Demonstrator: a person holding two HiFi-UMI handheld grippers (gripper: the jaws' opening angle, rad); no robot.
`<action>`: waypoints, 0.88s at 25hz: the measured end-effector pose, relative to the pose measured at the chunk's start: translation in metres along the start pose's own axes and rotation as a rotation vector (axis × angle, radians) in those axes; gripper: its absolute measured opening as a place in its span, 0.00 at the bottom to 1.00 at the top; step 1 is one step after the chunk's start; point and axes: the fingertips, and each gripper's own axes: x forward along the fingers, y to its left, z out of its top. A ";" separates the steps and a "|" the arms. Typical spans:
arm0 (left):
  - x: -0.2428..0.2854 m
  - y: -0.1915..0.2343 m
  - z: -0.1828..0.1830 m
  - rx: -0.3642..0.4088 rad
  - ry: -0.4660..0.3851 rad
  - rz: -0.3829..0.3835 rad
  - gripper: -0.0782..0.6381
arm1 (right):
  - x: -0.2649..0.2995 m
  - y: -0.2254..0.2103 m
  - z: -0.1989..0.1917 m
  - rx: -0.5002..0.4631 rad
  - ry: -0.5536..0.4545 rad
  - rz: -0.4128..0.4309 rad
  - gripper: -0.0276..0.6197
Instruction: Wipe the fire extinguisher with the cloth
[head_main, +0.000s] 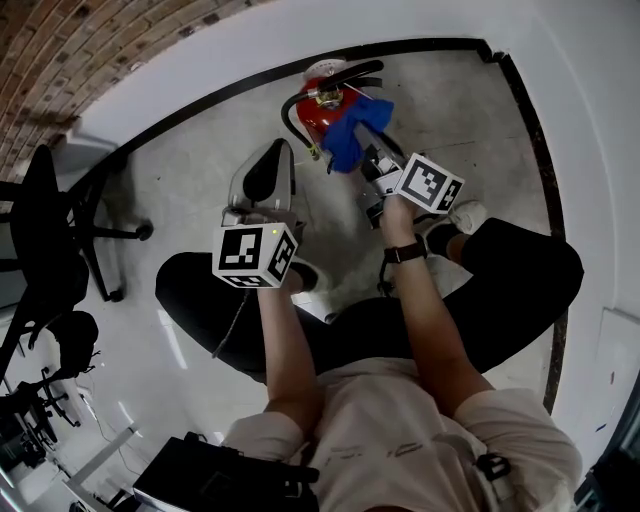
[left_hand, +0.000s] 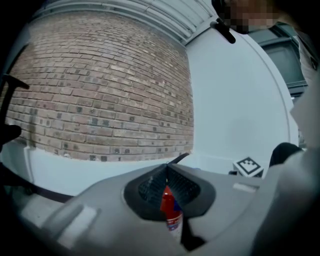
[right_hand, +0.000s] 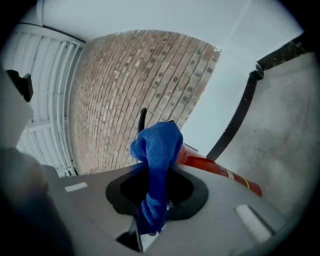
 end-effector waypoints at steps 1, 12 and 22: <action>0.000 0.002 -0.002 -0.002 0.003 0.002 0.11 | -0.005 -0.010 -0.002 -0.007 0.000 -0.019 0.14; 0.020 -0.010 -0.025 -0.024 0.022 -0.046 0.11 | -0.013 -0.210 -0.138 -0.051 0.380 -0.410 0.14; 0.043 0.016 -0.060 -0.021 0.096 -0.017 0.11 | -0.012 -0.344 -0.208 0.066 0.567 -0.616 0.14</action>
